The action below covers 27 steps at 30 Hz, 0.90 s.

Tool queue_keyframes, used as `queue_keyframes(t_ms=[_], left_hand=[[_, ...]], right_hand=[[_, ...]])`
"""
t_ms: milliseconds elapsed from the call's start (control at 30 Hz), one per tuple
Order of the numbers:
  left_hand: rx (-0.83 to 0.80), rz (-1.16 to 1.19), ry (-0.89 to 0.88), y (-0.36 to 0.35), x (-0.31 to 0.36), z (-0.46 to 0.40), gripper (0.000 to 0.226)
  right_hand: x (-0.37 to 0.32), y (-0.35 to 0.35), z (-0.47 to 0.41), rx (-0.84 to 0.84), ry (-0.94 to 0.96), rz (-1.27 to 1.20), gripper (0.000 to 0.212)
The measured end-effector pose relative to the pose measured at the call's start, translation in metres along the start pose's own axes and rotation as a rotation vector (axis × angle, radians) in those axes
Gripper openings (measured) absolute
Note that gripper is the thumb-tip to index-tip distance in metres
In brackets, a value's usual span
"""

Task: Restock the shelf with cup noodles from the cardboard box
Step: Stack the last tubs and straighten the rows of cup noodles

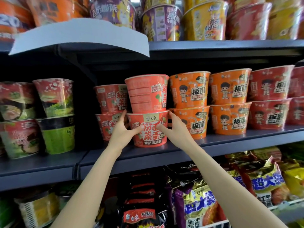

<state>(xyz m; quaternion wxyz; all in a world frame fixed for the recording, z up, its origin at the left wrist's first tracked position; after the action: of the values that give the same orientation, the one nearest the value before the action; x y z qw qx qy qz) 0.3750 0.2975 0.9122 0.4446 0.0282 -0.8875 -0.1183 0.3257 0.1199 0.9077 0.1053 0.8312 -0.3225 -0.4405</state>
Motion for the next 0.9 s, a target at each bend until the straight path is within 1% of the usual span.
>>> queue_keyframes(t_ms=[133,233,367,400,433,500,533,567,600,667,733,767,833,900], left_hand=[[-0.011,0.03,0.018,-0.003,-0.005,-0.004,0.092],[-0.015,0.018,0.026,-0.003,-0.007,-0.004,0.095],[-0.031,0.009,0.025,-0.004,-0.006,-0.004,0.095],[-0.037,0.001,0.017,-0.004,-0.005,-0.004,0.095],[-0.044,-0.011,0.016,-0.005,-0.005,-0.003,0.096],[-0.058,-0.031,0.024,-0.004,-0.003,-0.002,0.096],[-0.05,-0.047,0.015,-0.003,0.0,-0.002,0.094],[-0.023,-0.065,-0.005,-0.001,0.006,-0.001,0.09],[0.023,-0.079,-0.044,0.002,0.013,0.0,0.084],[0.107,-0.091,-0.162,0.005,0.032,0.0,0.07],[0.1,-0.118,-0.244,0.0,0.047,-0.003,0.061],[0.087,-0.13,-0.261,-0.003,0.05,-0.005,0.062],[0.072,-0.157,-0.239,-0.005,0.051,-0.01,0.07],[0.06,-0.086,-0.182,0.0,0.047,-0.015,0.068]], right_hand=[[0.003,0.002,0.001,-0.009,0.012,-0.026,0.073],[0.003,0.003,0.001,0.005,0.05,-0.015,0.066],[0.011,0.002,-0.004,0.024,0.016,0.009,0.063],[0.01,0.004,-0.004,0.057,0.02,0.055,0.061],[0.009,0.007,-0.005,0.125,0.045,0.105,0.055],[-0.003,0.021,-0.004,0.304,0.13,0.175,0.039],[-0.011,0.027,-0.003,0.365,0.173,0.175,0.036],[-0.017,0.031,-0.006,0.386,0.205,0.154,0.038],[-0.022,0.032,-0.011,0.356,0.212,0.116,0.043],[-0.031,0.028,-0.024,0.224,0.167,0.029,0.057],[-0.034,0.02,-0.034,0.08,0.093,-0.08,0.066],[-0.038,0.017,-0.033,0.038,0.082,-0.13,0.067],[-0.042,0.013,-0.025,0.038,0.115,-0.15,0.07],[-0.046,0.007,-0.011,0.069,0.183,-0.063,0.075]])
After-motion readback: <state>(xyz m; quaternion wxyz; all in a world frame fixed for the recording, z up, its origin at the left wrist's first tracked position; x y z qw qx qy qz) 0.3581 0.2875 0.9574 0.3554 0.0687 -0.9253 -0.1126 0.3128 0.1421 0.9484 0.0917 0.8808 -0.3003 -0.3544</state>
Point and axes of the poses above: each hand's wrist, its own z-axis away from the middle knuckle, its own y-axis out of the back of the hand, x = y × z, the point moved 5 cm from there along -z, towards the middle knuckle, and after that the axes turned 3 degrees about -x, right-handed, at the moved point
